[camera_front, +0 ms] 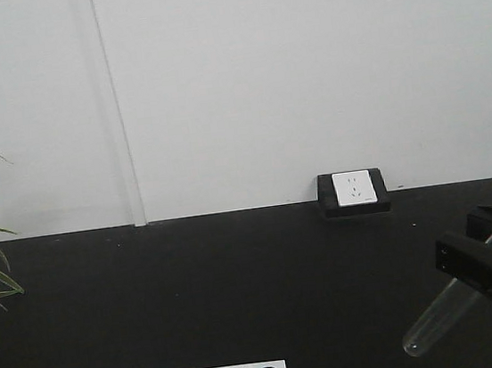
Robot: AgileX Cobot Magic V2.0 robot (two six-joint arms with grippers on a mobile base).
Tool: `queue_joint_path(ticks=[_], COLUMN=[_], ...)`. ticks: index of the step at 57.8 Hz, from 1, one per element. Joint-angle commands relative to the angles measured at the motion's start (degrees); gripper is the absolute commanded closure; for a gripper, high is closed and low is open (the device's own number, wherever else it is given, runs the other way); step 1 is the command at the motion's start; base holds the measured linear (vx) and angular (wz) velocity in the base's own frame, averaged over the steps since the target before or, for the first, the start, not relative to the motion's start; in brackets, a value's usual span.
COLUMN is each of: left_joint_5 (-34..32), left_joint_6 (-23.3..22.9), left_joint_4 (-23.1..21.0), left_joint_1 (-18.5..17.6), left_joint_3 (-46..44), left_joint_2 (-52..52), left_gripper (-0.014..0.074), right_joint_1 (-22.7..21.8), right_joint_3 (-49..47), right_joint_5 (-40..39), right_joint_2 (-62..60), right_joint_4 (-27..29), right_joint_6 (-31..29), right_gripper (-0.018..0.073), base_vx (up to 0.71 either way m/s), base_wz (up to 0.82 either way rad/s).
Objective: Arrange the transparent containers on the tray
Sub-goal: 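Hold both tubes raised and turn the base away from the rack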
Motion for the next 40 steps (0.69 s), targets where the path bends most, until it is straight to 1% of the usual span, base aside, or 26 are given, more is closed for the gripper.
queue_joint_path(ticks=[1, 40], left_joint_5=[-4.32, -4.26], left_joint_6=[-0.05, -0.05], left_joint_4=[-0.03, -0.03], left_joint_1=[-0.32, -0.32], left_joint_3=[-2.14, -2.14], left_joint_2=[0.19, 0.37], left_gripper=[0.0511, 0.0511], right_joint_1=[-0.37, -0.37], right_joint_3=[-1.72, -1.72], right_joint_5=[-4.75, -4.38], right_joint_2=[-0.19, -0.14], right_joint_4=[-0.73, -0.73], right_joint_6=[-0.53, -0.53], right_gripper=[0.0463, 0.0463], base_vx=[0.00, -0.01], base_wz=[0.00, 0.00])
